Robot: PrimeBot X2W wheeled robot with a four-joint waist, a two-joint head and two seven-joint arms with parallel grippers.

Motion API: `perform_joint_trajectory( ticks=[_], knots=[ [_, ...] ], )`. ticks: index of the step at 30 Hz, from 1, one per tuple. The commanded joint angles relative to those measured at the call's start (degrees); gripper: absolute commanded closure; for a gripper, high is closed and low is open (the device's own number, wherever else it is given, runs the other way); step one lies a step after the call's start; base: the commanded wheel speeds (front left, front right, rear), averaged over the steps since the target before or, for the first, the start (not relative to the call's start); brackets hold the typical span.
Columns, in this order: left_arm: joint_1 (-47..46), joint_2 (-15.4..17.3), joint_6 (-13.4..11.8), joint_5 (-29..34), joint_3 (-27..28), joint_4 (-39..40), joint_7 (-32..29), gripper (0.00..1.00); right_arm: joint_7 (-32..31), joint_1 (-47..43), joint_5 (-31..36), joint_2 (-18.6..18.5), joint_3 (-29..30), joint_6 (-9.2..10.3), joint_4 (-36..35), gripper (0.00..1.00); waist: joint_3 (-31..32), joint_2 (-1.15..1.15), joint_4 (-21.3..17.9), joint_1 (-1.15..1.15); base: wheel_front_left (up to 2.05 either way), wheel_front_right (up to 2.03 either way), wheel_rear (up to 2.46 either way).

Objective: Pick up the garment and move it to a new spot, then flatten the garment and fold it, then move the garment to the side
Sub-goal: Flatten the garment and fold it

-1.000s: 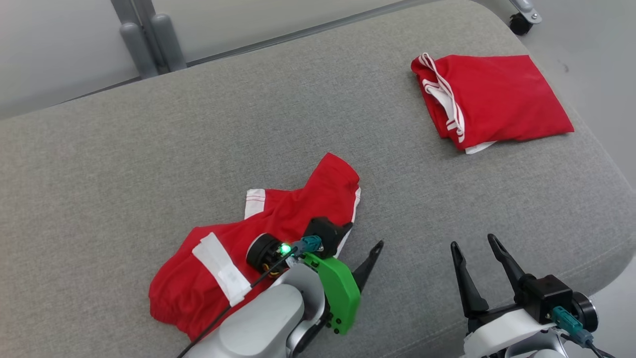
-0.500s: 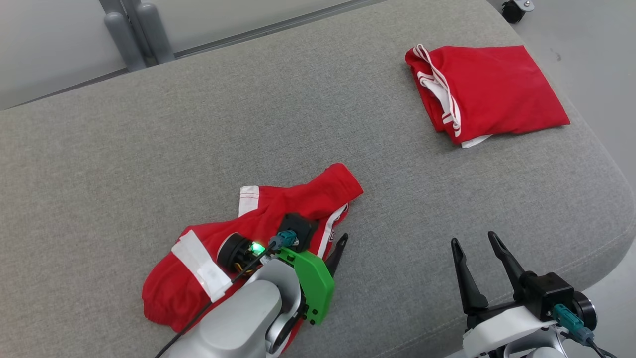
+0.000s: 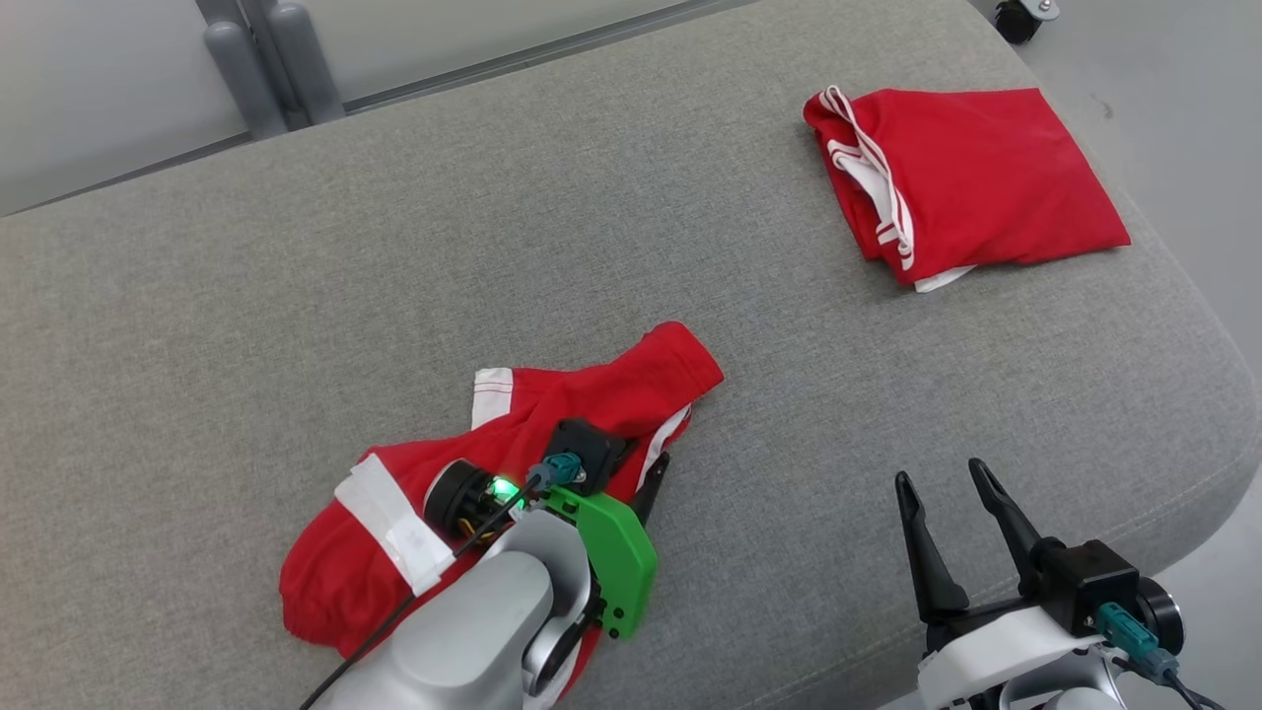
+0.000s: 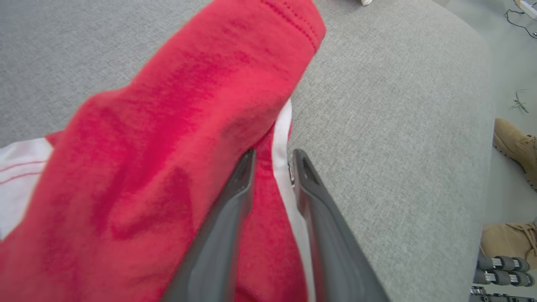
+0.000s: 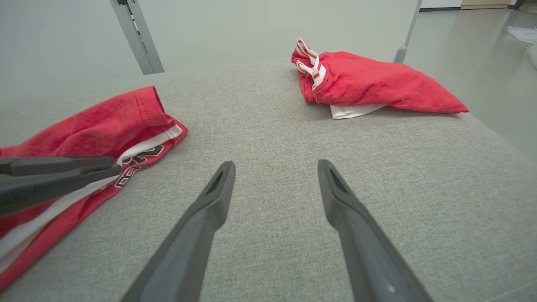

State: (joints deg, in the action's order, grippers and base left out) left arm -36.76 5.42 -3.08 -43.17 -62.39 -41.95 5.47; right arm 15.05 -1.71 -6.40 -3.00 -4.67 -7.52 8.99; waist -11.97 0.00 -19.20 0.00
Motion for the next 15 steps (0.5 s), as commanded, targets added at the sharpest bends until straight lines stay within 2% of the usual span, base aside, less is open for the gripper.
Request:
perform_joint_trajectory(
  ticks=[1, 4, 7, 9, 14, 15],
  knots=[
    [-0.9, 0.3, 0.1, -0.4, 0.1, -0.4, 0.2, 0.54, 0.1, 0.7, -0.1, 0.0, -0.1, 0.08, 0.1, 0.0, -0.1, 0.0, -0.1, 0.0, 0.0, 0.0, 0.0],
    [-1.5, 0.2, 0.3, -0.6, 0.0, -1.1, -0.4, 0.56, 0.1, 0.9, -0.1, 0.0, -0.3, 0.08, 0.2, 0.0, -0.2, 0.0, -0.4, 0.0, 0.0, 0.0, 0.0],
    [-1.8, 0.1, 0.4, -0.9, 0.0, -2.2, -0.8, 0.69, 0.1, 0.9, -0.2, 0.1, -0.4, 0.08, 0.2, 0.0, -0.3, 0.0, -0.8, 0.0, 0.0, 0.0, 0.0],
    [-1.9, 0.0, 0.5, -1.1, 0.0, -2.8, -1.0, 0.83, 0.1, 0.8, -0.2, 0.1, -0.5, 0.08, 0.3, 0.0, -0.3, 0.0, -1.0, 0.0, 0.0, 0.0, 0.0],
    [-1.9, -0.1, 0.9, -1.6, -0.1, -4.3, -0.9, 0.95, 0.1, 0.5, -0.3, 0.1, -0.3, 0.08, 0.4, 0.0, -0.2, 0.0, -1.4, 0.0, 0.0, 0.0, 0.0],
    [-1.9, -0.2, 1.0, -1.6, -0.1, -4.6, -0.8, 1.0, 0.1, 0.4, -0.3, 0.1, -0.3, 0.08, 0.4, 0.0, -0.1, 0.0, -1.4, 0.0, 0.0, 0.0, 0.0]
  ],
)
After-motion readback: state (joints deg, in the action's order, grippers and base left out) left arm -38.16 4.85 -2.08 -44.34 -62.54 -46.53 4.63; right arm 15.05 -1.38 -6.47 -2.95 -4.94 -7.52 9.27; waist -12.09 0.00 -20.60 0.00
